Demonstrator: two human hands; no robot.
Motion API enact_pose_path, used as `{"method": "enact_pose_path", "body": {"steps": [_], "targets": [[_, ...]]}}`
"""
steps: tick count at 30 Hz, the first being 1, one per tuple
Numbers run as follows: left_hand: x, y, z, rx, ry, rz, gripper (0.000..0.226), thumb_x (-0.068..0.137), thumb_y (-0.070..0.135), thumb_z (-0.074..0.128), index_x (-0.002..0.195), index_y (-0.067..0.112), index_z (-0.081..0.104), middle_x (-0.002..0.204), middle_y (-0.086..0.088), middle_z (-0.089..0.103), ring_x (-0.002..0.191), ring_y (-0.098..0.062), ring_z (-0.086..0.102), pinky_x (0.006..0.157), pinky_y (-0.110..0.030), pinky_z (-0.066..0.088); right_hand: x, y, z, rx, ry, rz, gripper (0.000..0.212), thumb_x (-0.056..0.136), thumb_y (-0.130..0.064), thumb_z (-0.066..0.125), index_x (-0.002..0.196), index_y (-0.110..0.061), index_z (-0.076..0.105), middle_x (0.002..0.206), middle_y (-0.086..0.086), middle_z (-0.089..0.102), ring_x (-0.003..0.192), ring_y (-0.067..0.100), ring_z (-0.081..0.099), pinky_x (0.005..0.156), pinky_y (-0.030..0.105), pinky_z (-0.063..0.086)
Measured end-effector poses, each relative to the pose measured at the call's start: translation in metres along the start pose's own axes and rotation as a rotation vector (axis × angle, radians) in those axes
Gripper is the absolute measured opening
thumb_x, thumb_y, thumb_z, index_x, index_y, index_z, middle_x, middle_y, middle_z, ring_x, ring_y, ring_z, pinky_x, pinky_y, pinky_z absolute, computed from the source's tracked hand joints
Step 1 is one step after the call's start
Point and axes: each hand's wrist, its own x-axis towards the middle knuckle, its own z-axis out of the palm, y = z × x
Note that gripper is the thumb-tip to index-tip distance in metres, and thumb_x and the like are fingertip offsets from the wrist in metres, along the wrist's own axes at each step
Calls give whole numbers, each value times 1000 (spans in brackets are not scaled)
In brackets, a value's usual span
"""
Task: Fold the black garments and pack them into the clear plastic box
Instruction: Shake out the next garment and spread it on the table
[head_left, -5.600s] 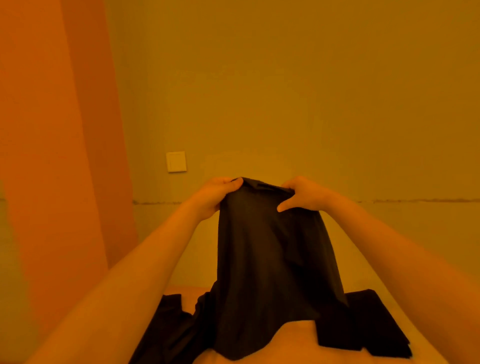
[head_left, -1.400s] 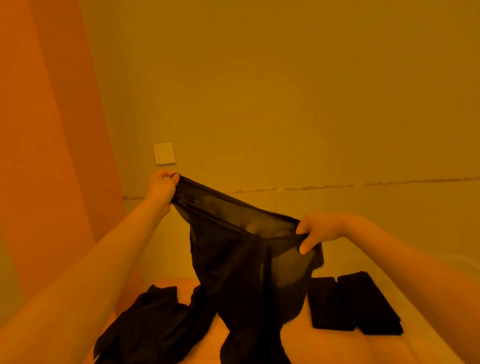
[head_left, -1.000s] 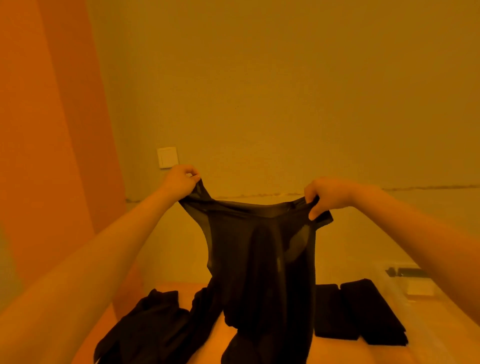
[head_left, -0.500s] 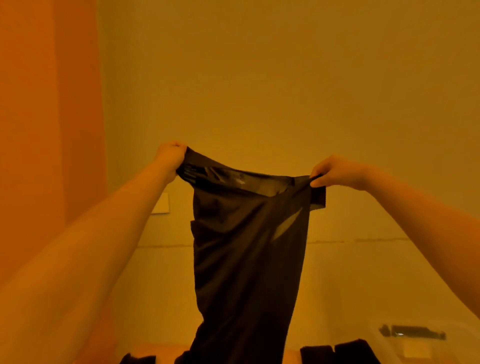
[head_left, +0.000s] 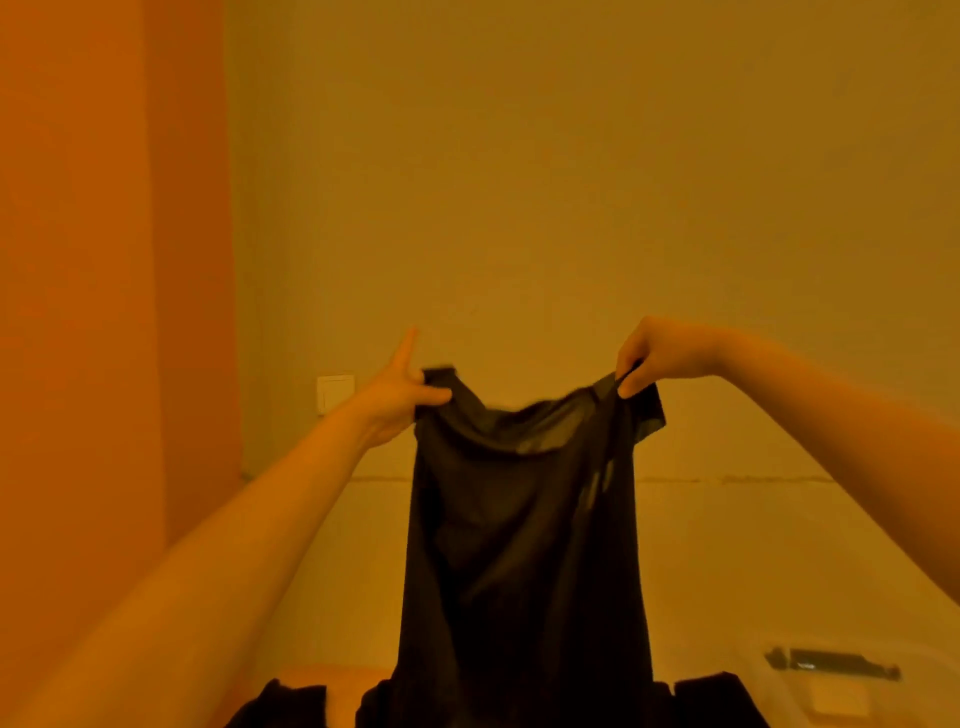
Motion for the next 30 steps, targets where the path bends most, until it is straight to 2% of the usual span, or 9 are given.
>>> {"method": "enact_pose_path", "body": {"steps": [3, 9, 13, 16, 18, 21, 24, 27, 30], "targets": [[-7, -3, -8, 405, -76, -110, 74, 86, -8, 57, 144, 29, 32, 109, -20, 52, 102, -24, 55, 91, -34, 47, 2, 1, 4, -181, -112, 62, 15, 79, -17, 72, 69, -25, 64, 75, -11, 60, 75, 7, 54, 65, 18, 40], [-12, 3, -32, 1155, -41, 19, 31, 87, 3, 61, 117, 11, 62, 129, -7, 54, 123, -22, 47, 95, -27, 37, 2, 14, 20, -276, -198, 141, 21, 79, -21, 71, 65, -24, 56, 72, -6, 55, 67, 11, 49, 60, 22, 37], [-8, -3, -45, 992, 269, 207, 6, 87, 5, 60, 88, 10, 64, 88, -10, 58, 83, -27, 58, 60, -27, 40, 1, 19, 29, -46, -85, 123, 20, 79, -12, 71, 64, -19, 60, 68, -2, 54, 66, 12, 49, 62, 25, 37], [-4, -3, -45, 403, 436, 126, 23, 93, 3, 52, 74, 16, 51, 77, -6, 50, 66, -16, 51, 51, -23, 46, 1, 18, 38, 293, 63, 114, 18, 78, -1, 69, 67, -14, 64, 74, 3, 59, 76, 16, 54, 68, 26, 43], [-1, 2, -42, -11, 408, 16, 23, 95, 1, 46, 77, 14, 48, 80, -5, 49, 71, -12, 51, 54, -19, 49, 2, 17, 41, 407, 104, 139, 14, 79, 0, 67, 73, -12, 65, 84, 5, 61, 86, 17, 55, 70, 26, 44], [-8, 16, -39, -228, 202, -68, 20, 95, -4, 40, 85, 9, 50, 84, -6, 51, 77, -11, 51, 59, -16, 51, 0, 19, 40, 407, 79, 155, 18, 80, 3, 66, 90, -11, 65, 97, 4, 60, 95, 17, 52, 78, 29, 41], [-17, 29, -43, -13, 115, -81, 25, 91, -13, 41, 84, 8, 52, 86, -7, 53, 79, -13, 53, 60, -17, 52, -3, 27, 38, 373, 29, 211, 30, 78, 6, 67, 100, -14, 62, 103, 8, 58, 101, 23, 53, 83, 32, 45], [-23, 33, -45, 522, 222, -66, 18, 87, -10, 52, 90, 7, 57, 82, -5, 54, 74, -12, 51, 60, -20, 42, -4, 32, 36, 362, 25, 239, 27, 78, 6, 67, 91, -18, 62, 100, 9, 59, 98, 27, 56, 86, 36, 48], [-21, 31, -46, 778, 331, 87, 18, 87, -2, 59, 104, 3, 63, 90, -9, 59, 81, -19, 53, 59, -20, 39, -4, 33, 38, 467, 61, 211, 23, 78, 10, 64, 85, -13, 64, 91, 7, 64, 95, 27, 58, 86, 39, 49]]}}
